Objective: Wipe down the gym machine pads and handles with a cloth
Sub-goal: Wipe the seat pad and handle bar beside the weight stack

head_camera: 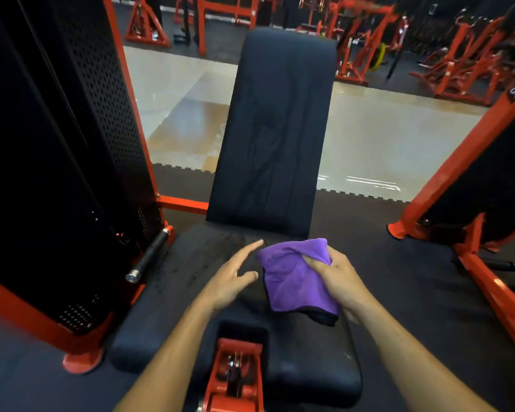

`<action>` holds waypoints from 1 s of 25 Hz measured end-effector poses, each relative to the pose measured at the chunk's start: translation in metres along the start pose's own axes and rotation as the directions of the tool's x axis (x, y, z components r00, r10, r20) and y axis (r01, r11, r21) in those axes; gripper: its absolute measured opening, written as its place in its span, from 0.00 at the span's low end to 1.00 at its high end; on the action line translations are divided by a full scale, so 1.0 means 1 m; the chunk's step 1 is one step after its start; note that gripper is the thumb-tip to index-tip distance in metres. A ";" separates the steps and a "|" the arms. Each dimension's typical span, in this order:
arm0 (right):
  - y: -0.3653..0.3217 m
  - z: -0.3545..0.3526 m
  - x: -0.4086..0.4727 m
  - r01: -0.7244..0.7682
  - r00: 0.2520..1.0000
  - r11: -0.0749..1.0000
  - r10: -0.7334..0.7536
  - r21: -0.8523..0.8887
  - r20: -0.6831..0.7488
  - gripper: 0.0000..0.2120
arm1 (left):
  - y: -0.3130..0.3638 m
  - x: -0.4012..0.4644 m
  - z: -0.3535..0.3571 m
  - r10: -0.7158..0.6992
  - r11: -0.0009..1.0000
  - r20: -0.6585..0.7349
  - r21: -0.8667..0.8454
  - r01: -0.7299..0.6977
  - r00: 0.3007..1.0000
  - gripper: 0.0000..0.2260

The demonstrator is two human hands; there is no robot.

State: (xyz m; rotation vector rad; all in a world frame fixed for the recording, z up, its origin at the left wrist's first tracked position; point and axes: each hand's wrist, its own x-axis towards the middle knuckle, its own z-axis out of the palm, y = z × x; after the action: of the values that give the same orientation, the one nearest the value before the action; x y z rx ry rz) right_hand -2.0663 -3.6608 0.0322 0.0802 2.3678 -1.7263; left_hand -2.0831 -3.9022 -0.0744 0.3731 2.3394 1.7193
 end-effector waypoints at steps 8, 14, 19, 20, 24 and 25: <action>-0.037 -0.012 -0.049 0.237 0.927 0.962 -0.182 -0.139 0.328 0.09 | 0.058 -0.067 0.002 0.092 0.996 0.037 0.010 -0.092 0.995 0.14; -0.049 -0.052 -0.060 0.396 0.896 0.741 -0.184 -0.542 0.404 0.17 | 0.083 -0.074 0.003 0.086 0.994 0.141 0.058 -0.095 0.986 0.14; -0.047 -0.054 -0.071 0.415 0.883 0.779 -0.220 -0.470 0.416 0.16 | 0.103 -0.094 -0.004 0.087 0.969 0.110 0.220 -0.109 0.990 0.13; -0.044 -0.051 -0.072 0.385 0.889 0.817 -0.203 -0.429 0.411 0.18 | 0.104 -0.100 -0.004 0.088 0.969 0.088 0.225 -0.106 0.992 0.12; -0.028 -0.031 -0.073 0.241 0.921 0.945 -0.150 -0.223 0.360 0.25 | 0.100 -0.125 -0.005 0.082 0.989 -0.014 0.124 -0.080 0.997 0.06; -0.026 -0.024 -0.075 0.242 0.916 0.945 -0.148 -0.218 0.374 0.25 | 0.099 -0.132 -0.005 0.081 0.993 -0.032 0.093 -0.078 0.996 0.05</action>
State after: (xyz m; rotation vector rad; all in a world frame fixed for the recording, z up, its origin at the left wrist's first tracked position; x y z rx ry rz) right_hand -2.0003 -3.6398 0.0789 -0.4861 2.3598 -1.3435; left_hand -1.9524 -3.9213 0.0247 0.4607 2.4672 1.6694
